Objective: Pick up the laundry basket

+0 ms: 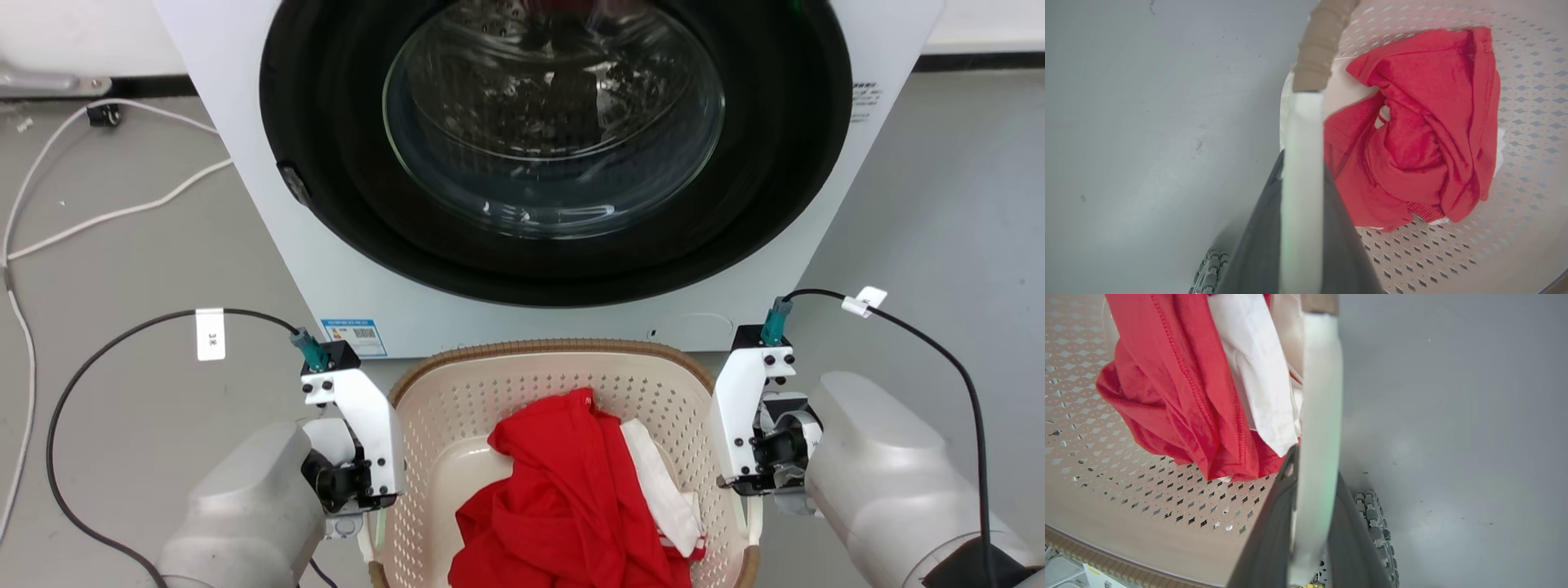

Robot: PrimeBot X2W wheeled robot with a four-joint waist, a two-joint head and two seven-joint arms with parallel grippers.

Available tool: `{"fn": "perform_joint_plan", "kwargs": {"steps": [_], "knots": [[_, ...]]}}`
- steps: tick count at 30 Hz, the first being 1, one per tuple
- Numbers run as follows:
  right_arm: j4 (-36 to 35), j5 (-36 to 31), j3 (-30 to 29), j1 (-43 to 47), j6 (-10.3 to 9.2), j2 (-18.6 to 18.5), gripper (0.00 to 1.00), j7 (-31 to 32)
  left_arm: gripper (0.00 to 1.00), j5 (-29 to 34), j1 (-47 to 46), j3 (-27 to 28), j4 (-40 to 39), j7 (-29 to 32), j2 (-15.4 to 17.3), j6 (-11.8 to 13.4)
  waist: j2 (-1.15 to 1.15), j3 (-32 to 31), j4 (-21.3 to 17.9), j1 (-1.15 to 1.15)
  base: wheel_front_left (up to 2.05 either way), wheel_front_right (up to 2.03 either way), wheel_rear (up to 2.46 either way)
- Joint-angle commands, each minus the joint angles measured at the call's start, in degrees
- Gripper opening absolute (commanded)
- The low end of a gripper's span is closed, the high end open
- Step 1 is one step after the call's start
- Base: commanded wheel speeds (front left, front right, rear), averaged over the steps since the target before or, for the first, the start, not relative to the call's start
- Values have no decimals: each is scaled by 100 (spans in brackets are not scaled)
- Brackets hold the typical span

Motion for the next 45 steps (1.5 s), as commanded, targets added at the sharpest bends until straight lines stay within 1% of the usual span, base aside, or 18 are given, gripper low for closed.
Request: {"fn": "perform_joint_plan", "kwargs": {"steps": [1,6,16,26,45], "knots": [[-41,72,6,75,74,163,0,96,0,-69,76,-17,-58,27,-156,-66,0,-149,-16,1,0,0,0],[-30,139,27,312,74,187,0,290,0,-127,333,-79,-14,50,-226,-65,0,-449,-24,1,0,0,0],[-19,198,45,599,74,199,0,387,0,-116,549,-208,58,65,-263,-65,0,-632,-20,1,0,0,0],[-13,223,71,686,74,203,0,433,0,-141,570,-278,38,-6,-229,-64,0,-707,-70,1,0,0,0],[-16,282,26,596,75,208,0,280,0,-215,593,-357,38,-29,-281,-64,0,-707,-54,1,0,0,0]]}}
